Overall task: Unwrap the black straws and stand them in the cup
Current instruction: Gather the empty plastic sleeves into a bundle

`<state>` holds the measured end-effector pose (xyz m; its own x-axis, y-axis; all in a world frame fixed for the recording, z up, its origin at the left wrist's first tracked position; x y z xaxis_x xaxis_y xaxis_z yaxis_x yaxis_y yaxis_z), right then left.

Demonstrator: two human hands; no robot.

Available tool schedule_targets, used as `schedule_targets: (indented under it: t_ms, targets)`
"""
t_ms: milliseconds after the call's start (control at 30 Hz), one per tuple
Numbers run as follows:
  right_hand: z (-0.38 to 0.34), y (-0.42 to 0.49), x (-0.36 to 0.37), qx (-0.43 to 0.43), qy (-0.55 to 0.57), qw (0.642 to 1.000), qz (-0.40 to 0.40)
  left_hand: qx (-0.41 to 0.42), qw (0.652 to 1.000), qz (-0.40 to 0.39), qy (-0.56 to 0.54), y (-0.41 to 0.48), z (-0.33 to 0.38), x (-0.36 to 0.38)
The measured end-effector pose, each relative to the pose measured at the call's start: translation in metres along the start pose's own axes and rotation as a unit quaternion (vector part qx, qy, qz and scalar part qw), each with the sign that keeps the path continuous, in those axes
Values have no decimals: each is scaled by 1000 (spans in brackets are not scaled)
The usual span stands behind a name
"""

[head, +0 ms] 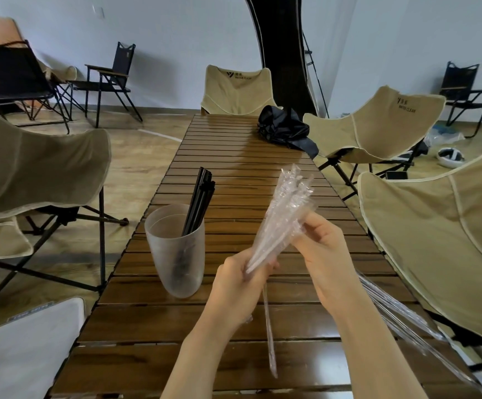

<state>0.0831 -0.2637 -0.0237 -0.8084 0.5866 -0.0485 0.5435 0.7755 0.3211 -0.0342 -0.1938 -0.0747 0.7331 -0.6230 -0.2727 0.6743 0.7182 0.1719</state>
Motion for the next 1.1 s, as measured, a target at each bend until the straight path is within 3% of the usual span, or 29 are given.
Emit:
schedule_targets:
  t_ms: [100, 200, 267, 333, 533, 700, 833, 1100]
  targets:
    - [16, 1, -13, 38, -183, 982, 17, -6, 1000, 5, 10, 1, -1, -1]
    - [42, -6, -30, 146, -415, 898, 3, 2, 1000, 9, 5, 0, 1, -3]
    - [57, -12, -42, 241, -490, 838, -22, 6, 1000, 5, -6, 0, 2, -3]
    - [62, -17, -48, 303, -510, 804, -42, 17, 1000, 8, -9, 0, 3, -3]
    - [68, -20, -41, 338, -532, 772, -84, 16, 999, 28, -12, -2, 7, -5]
    - [66, -20, -43, 307, -586, 750, -14, 6, 999, 38, -2, -2, 8, -6]
    - [69, -20, -44, 342, -563, 752, -21, 9, 999, 34, 0, -2, 10, -6]
    - [70, -18, -43, 314, -568, 760, 23, 1, 999, 29, 19, 0, 5, -5]
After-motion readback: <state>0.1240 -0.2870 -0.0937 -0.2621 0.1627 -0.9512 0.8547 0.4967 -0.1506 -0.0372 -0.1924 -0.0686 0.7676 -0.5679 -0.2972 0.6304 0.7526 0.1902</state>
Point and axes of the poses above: each hand's wrist, its own y-axis towards the middle knuckle, its own x-axis out of the palm, z = x × y, the point moved 2 cm from there along y, towards the middle knuckle, and after that the axes turned 2 degrees about -x, right-handed, at the moved point
